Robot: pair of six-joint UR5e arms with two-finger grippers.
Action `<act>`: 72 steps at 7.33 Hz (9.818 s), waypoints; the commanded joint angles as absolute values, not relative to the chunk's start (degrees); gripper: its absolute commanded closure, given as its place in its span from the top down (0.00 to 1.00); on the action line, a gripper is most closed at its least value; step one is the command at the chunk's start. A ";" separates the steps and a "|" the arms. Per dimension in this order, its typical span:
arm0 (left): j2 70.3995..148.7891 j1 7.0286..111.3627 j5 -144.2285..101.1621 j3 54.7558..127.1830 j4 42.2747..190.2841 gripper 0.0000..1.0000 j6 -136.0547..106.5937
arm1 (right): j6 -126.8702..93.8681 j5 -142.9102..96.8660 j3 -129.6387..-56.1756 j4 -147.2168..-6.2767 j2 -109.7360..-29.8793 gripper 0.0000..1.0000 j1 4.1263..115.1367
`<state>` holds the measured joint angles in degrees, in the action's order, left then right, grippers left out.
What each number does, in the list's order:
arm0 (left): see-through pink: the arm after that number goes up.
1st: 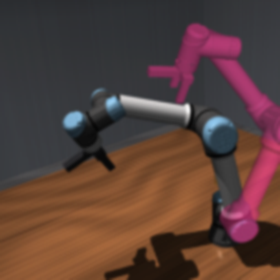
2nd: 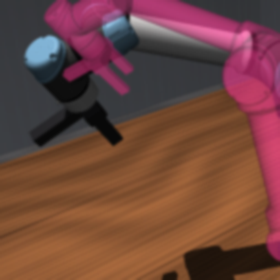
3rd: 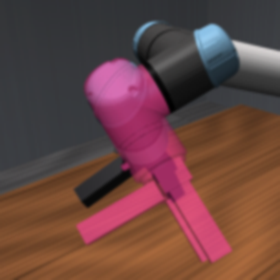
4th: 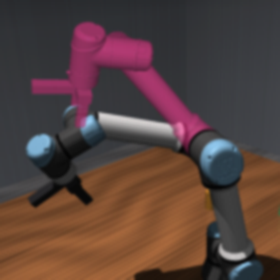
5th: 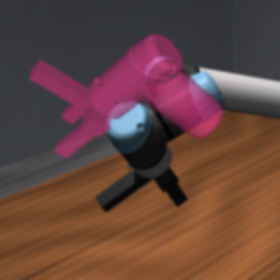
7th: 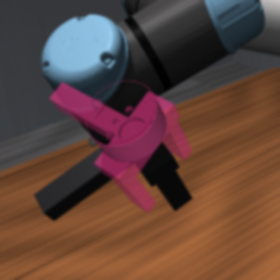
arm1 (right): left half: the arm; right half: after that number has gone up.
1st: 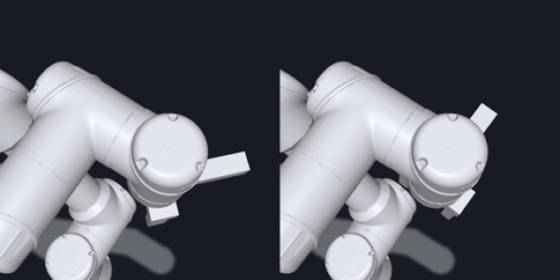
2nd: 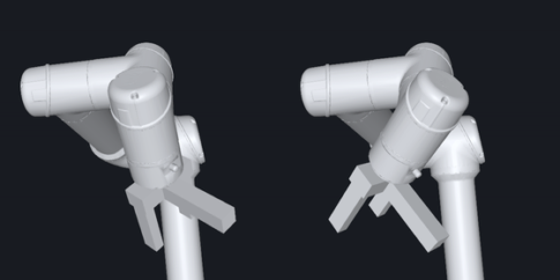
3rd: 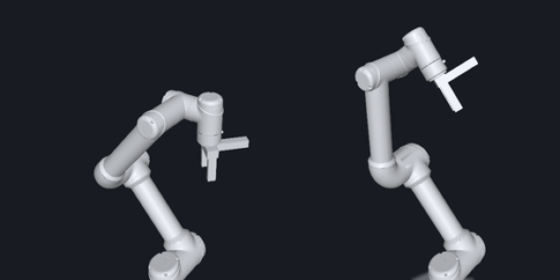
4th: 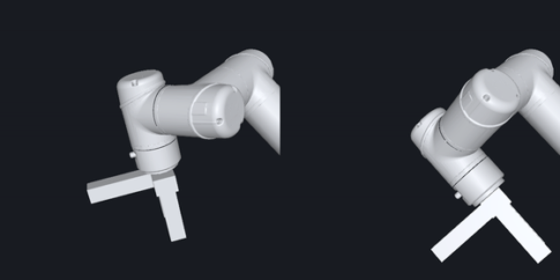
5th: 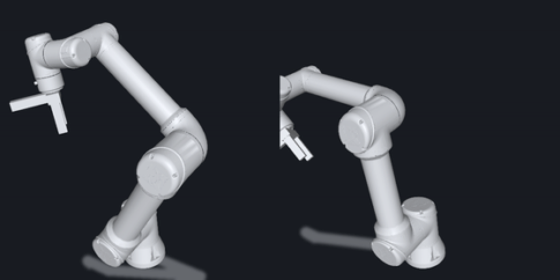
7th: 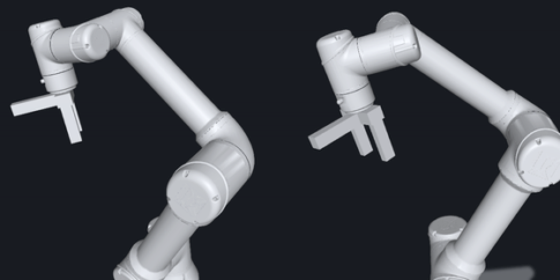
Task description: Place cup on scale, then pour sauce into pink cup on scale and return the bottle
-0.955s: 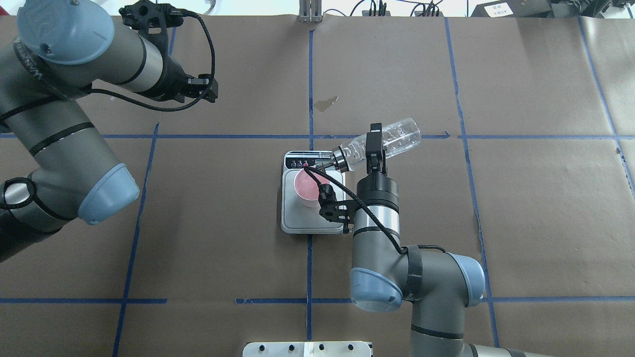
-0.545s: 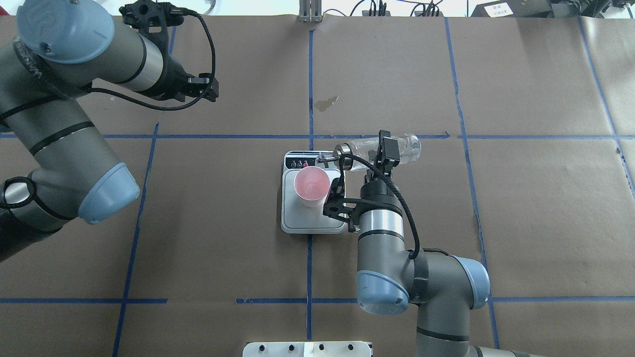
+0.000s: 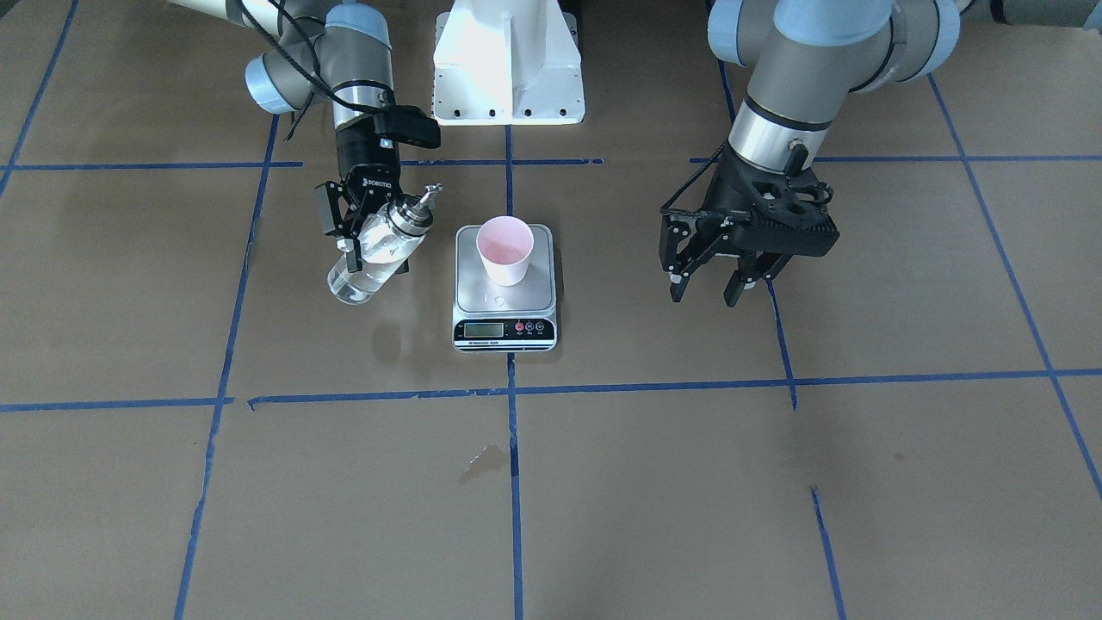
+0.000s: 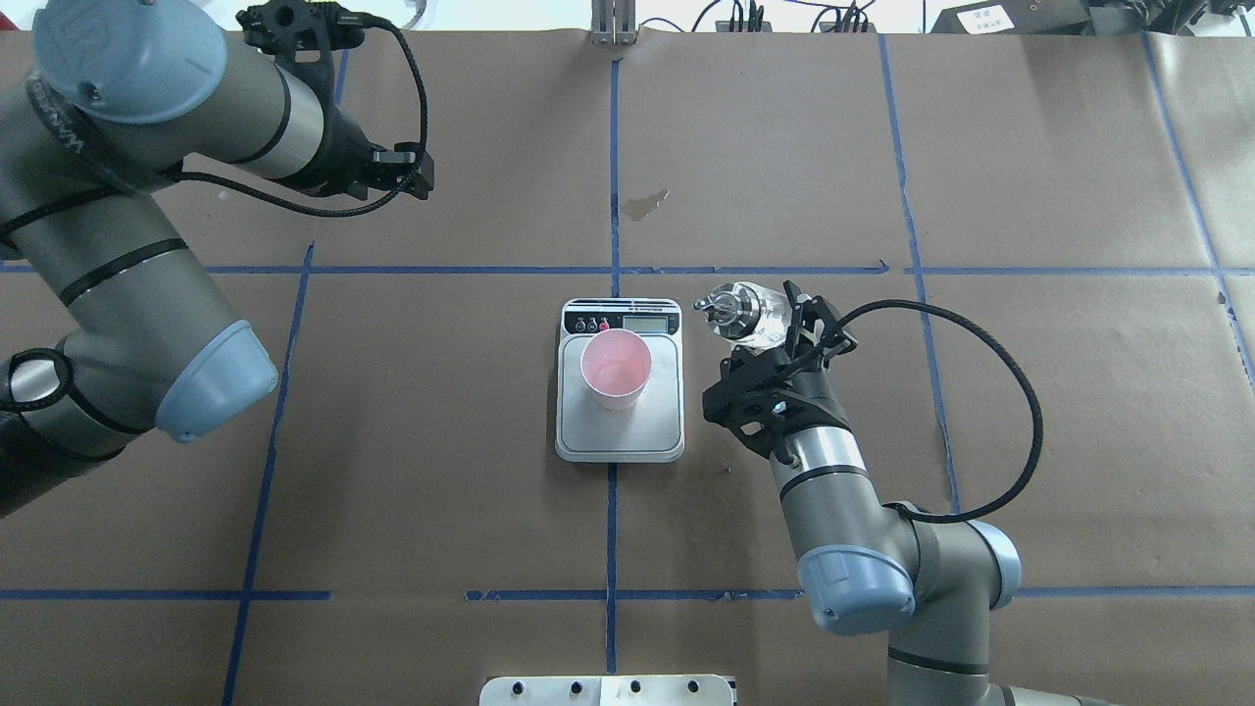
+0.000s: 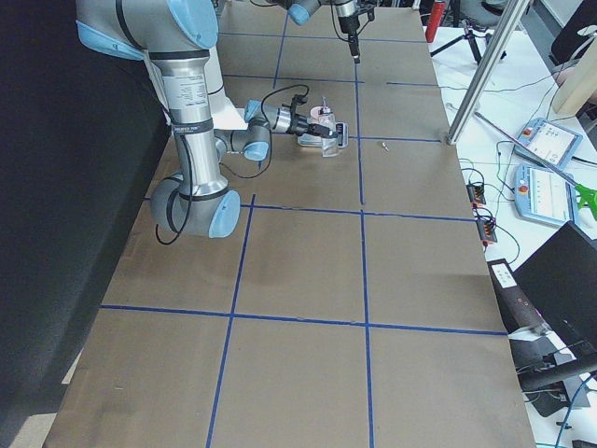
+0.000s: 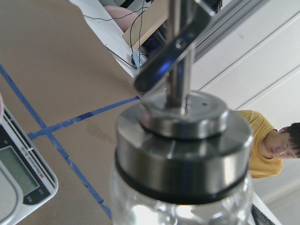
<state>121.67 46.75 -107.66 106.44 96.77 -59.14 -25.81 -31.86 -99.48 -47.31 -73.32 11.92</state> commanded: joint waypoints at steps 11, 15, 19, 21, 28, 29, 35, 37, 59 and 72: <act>121.46 46.76 -107.67 108.11 96.59 0.67 -60.91 | -67.15 -36.56 -99.14 -33.31 -92.72 0.00 13.98; 121.46 46.76 -107.67 108.11 96.68 0.67 -60.91 | -66.97 -36.56 -97.29 -33.40 -91.94 0.44 13.80; 121.46 46.76 -107.67 108.02 96.68 0.67 -60.91 | -67.06 -36.65 -97.29 -33.22 -92.02 1.00 13.80; 121.46 46.76 -107.67 108.02 96.68 0.67 -60.91 | -66.53 -36.48 -97.90 -33.14 -92.63 1.00 13.89; 121.38 46.67 -107.67 108.02 96.68 0.67 -61.35 | -66.62 -33.76 -100.72 -33.05 -95.61 1.00 8.19; 121.46 46.67 -107.67 108.10 96.68 0.68 -61.43 | -66.62 -33.75 -102.81 -33.05 -98.76 1.00 6.69; 121.29 46.76 -107.67 108.11 96.59 0.71 -61.96 | -66.27 -35.16 -99.80 -6.23 -116.20 1.00 4.13; 121.20 46.76 -107.67 107.93 96.68 0.71 -61.96 | -66.27 -35.33 -96.34 -1.32 -114.97 1.00 6.05; 90.53 79.54 -132.71 89.13 123.22 1.00 -16.79 | -33.45 -134.21 -87.36 -60.38 -85.25 1.00 77.43; 89.21 85.95 -137.73 87.45 107.09 1.00 -4.80 | 13.18 -134.39 -89.73 -94.46 -86.66 1.00 87.45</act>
<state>89.13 84.56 -138.26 87.41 111.62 -9.37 13.19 -134.22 -88.64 -92.31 -86.82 87.10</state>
